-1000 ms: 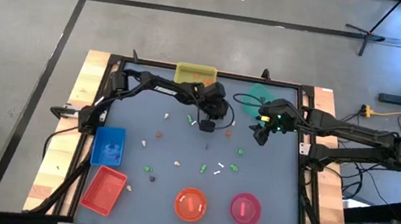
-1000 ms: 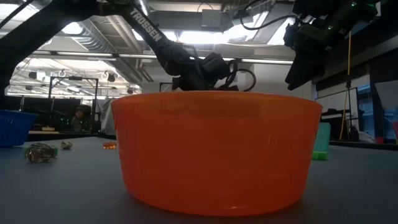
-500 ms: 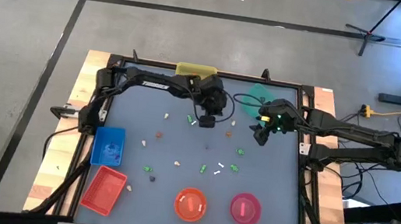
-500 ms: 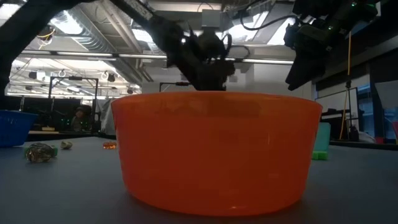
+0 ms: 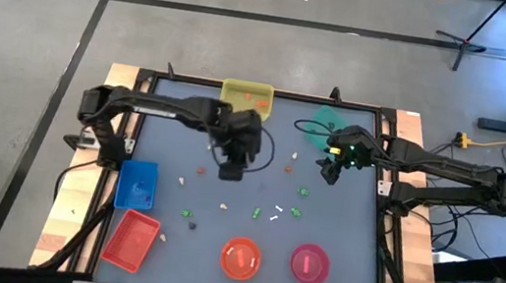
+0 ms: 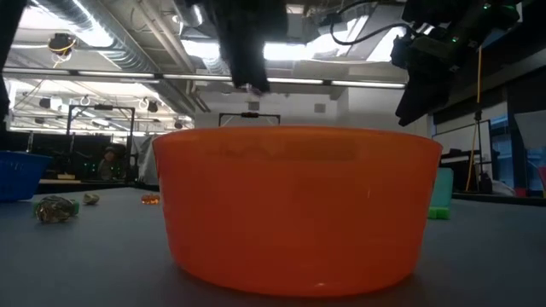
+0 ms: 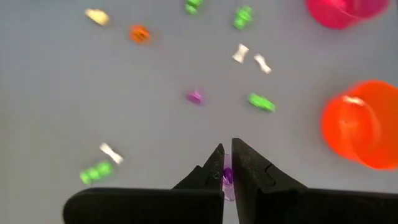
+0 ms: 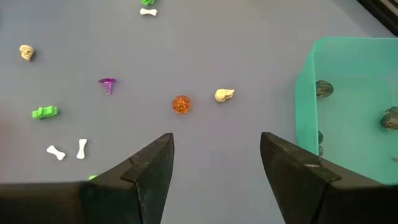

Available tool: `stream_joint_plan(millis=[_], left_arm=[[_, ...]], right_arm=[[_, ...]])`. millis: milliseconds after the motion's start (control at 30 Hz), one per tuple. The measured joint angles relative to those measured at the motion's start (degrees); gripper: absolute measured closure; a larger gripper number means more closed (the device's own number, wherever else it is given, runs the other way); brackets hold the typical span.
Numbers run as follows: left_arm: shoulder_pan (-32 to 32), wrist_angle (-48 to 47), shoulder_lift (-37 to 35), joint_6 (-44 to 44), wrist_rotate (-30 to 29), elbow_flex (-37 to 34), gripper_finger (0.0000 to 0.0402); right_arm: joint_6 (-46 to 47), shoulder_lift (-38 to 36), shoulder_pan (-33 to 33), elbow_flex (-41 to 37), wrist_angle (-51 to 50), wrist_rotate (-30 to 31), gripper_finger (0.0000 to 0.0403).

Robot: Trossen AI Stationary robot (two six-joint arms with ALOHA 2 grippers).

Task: Sort Halloween decoration
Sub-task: Put the purple witch hat toy into the blue bin

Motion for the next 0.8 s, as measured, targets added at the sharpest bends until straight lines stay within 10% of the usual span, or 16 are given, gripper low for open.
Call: stream_joint_plan(millis=[367, 800], left_arm=[[-13.48, -26.37, -7.46, -19.48, -13.75, -1.29, 0.0401], [-23.29, -20.87, -31.21, -49.66, -14.32, -31.95, 0.0401]], right_arm=[[-0.02, 0.00, 0.00, 0.00, 0.06, 0.01, 0.0164], [-0.02, 0.00, 0.00, 0.00, 0.11, 0.01, 0.0164]])
